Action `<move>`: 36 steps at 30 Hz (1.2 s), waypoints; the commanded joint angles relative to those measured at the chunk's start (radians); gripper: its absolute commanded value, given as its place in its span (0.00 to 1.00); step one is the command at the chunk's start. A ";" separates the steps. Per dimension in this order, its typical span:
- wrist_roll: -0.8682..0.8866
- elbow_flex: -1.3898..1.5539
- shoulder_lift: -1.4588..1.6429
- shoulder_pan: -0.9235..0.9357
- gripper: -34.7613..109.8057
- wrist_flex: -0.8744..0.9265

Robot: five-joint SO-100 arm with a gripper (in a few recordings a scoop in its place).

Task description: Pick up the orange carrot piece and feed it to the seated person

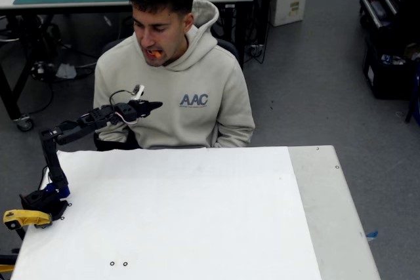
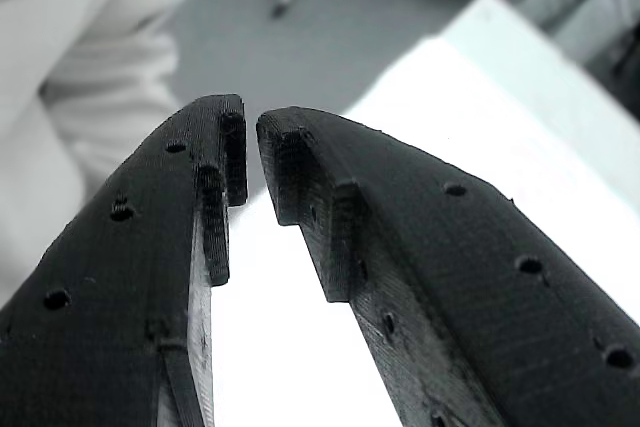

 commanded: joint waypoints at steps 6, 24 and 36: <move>0.179 0.449 0.456 -0.064 0.22 -0.008; 0.368 1.266 1.275 -0.094 0.22 -0.006; 0.367 1.355 1.531 -0.143 0.22 0.268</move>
